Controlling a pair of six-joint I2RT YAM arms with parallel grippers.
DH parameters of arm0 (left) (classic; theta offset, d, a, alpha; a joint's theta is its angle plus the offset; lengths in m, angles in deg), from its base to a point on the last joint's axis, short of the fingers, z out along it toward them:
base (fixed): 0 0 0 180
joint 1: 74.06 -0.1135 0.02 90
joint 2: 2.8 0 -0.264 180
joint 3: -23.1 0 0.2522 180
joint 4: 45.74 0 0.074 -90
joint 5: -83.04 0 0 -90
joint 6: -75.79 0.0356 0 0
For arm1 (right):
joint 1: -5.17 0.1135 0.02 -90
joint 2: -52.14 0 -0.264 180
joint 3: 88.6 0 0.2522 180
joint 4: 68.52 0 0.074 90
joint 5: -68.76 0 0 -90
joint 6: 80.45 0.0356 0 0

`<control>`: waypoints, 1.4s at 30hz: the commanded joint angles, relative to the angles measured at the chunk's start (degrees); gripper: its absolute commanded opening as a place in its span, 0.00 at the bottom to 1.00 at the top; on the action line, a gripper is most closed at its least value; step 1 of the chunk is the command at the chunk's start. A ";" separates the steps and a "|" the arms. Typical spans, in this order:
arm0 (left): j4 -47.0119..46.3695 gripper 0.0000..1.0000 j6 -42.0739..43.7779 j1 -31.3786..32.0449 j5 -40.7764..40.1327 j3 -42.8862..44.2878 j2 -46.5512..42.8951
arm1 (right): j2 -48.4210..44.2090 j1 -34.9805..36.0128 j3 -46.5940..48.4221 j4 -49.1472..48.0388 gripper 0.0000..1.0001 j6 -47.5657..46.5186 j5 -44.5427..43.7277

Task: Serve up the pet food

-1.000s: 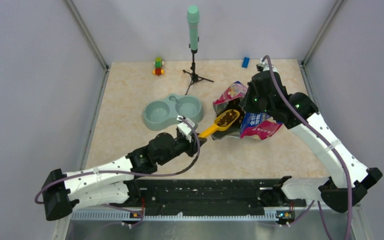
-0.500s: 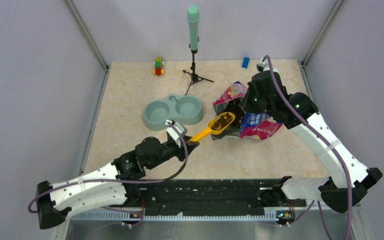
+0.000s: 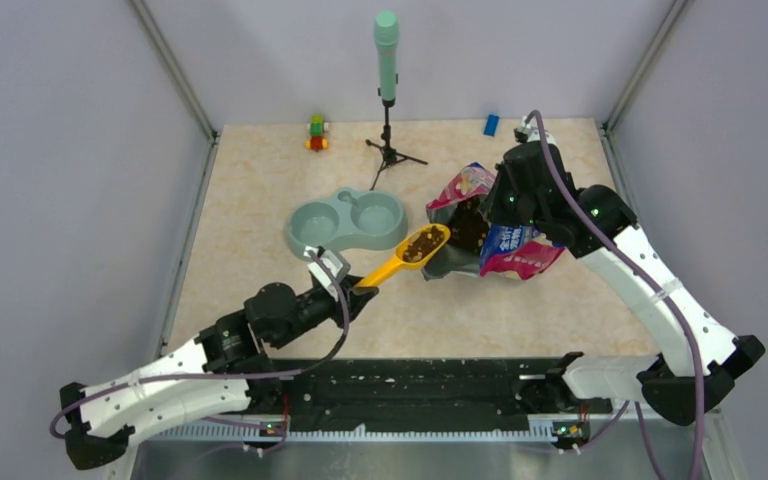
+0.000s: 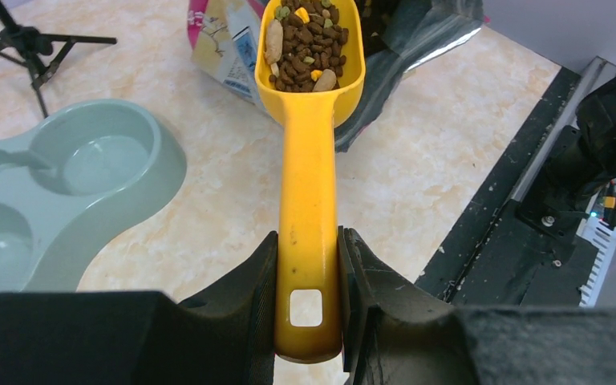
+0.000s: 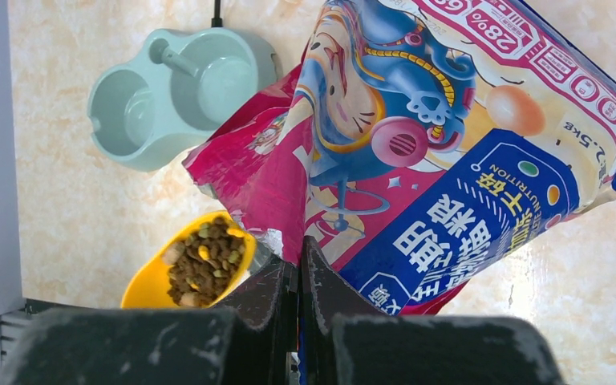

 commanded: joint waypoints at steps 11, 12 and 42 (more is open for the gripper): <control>16.07 0.00 -4.22 0.15 -19.02 6.55 -4.90 | -0.93 -0.10 2.63 -5.43 0.00 2.09 2.34; 16.60 0.00 -4.93 0.12 -20.23 6.68 -4.70 | -0.83 -0.08 2.63 -5.62 0.00 2.10 2.42; 27.34 0.00 -17.57 -19.35 -28.49 15.81 17.89 | -0.12 -0.07 4.13 -6.57 0.00 0.03 5.89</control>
